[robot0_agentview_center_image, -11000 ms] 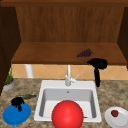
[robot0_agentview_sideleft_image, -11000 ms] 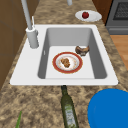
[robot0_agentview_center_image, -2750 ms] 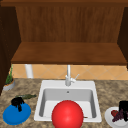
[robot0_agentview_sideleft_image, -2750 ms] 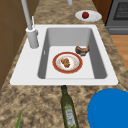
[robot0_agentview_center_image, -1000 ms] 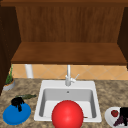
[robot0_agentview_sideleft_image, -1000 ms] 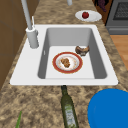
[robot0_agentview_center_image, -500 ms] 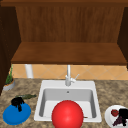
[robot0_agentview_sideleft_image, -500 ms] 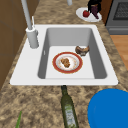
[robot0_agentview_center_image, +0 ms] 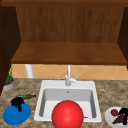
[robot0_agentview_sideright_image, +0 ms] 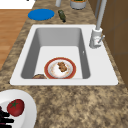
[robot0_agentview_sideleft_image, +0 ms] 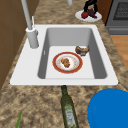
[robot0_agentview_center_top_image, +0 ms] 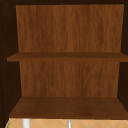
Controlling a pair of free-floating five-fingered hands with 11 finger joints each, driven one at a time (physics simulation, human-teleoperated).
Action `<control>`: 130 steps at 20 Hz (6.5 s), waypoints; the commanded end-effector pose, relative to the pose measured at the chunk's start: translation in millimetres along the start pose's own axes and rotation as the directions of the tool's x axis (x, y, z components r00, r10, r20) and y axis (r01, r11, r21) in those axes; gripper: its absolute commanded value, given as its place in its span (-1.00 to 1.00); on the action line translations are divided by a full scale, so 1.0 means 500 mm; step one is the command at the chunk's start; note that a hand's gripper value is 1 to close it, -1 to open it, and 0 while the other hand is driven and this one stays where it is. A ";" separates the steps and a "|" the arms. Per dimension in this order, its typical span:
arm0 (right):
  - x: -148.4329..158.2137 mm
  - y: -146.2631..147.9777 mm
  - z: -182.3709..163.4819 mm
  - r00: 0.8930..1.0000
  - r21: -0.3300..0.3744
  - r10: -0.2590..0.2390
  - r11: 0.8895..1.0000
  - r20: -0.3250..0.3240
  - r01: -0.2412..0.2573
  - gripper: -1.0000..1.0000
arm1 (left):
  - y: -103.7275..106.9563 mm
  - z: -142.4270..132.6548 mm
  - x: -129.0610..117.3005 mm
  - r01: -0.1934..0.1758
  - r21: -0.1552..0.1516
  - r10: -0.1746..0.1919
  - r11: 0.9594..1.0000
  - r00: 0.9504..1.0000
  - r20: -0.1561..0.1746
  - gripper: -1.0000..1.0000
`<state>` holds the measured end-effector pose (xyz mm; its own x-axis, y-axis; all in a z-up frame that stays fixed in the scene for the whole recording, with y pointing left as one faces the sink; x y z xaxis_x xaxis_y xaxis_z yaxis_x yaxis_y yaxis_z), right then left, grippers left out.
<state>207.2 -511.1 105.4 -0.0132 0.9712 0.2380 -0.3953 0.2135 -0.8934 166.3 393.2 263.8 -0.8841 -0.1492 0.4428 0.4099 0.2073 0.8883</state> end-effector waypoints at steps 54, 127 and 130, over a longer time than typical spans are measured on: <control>0.267 -0.235 -0.065 0.918 0.587 0.211 0.809 -0.335 0.027 -1.00 | 0.000 0.000 0.000 0.000 0.000 0.000 1.000 1.000 0.000 0.00; 0.570 -0.141 -0.072 0.884 0.046 0.099 0.995 -0.456 -0.088 1.00 | 0.000 0.000 0.000 0.000 0.000 0.000 1.000 1.000 0.000 0.00; 0.617 -0.129 -0.077 0.884 0.045 0.099 0.995 -0.456 -0.087 1.00 | 0.000 0.000 0.000 0.000 0.000 0.000 1.000 1.000 0.000 0.00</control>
<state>264.3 -244.0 222.4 0.3684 0.9282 -0.0518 -0.4349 0.1228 -0.8921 166.3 393.2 263.8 -0.8841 -0.1492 0.4428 0.4099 0.2073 0.8883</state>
